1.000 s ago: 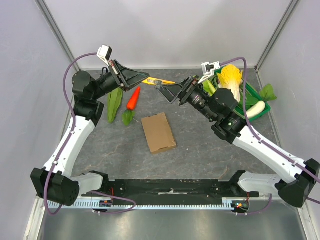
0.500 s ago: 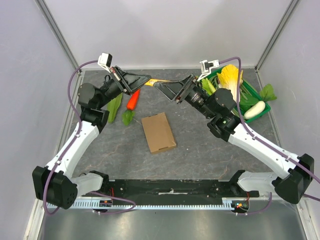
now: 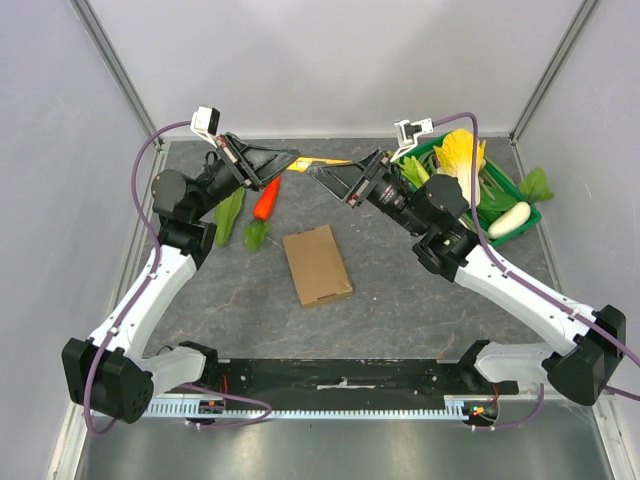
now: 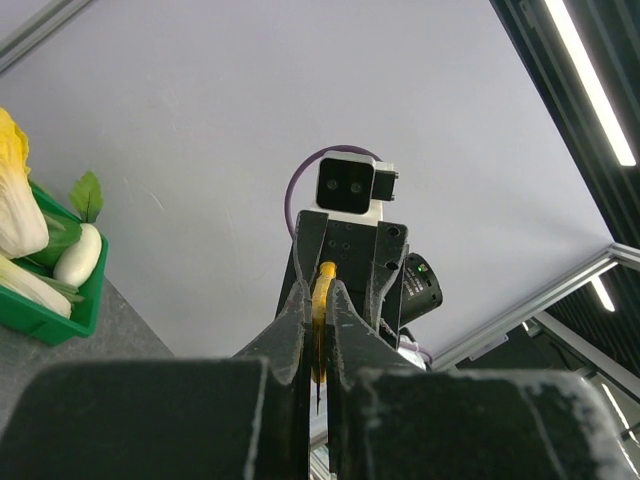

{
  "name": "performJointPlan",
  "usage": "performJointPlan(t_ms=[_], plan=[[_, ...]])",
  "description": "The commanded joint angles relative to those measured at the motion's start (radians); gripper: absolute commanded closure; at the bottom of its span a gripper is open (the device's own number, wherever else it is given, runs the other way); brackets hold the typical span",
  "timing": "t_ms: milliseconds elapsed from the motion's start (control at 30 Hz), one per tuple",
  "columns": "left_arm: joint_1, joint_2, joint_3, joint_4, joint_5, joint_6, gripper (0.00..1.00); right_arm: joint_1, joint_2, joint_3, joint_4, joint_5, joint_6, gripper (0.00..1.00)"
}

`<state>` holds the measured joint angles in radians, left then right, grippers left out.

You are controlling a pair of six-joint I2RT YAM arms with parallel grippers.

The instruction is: Unpack the express box

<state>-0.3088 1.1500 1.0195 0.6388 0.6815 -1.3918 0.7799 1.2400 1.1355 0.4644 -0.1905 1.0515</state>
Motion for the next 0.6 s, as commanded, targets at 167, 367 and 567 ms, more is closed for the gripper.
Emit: performJointPlan(t_ms=[167,367,567], plan=[[-0.003,-0.019,0.019,-0.014,0.026,0.057,0.98,0.007,-0.002,0.052,0.007,-0.024,-0.004,0.52],[-0.003,-0.033,0.008,-0.036,0.041,0.071,0.98,0.007,0.003,0.05,0.022,-0.021,-0.004,0.5],[-0.003,-0.049,-0.006,-0.051,0.052,0.083,0.98,0.007,0.004,0.043,0.034,-0.007,-0.004,0.52]])
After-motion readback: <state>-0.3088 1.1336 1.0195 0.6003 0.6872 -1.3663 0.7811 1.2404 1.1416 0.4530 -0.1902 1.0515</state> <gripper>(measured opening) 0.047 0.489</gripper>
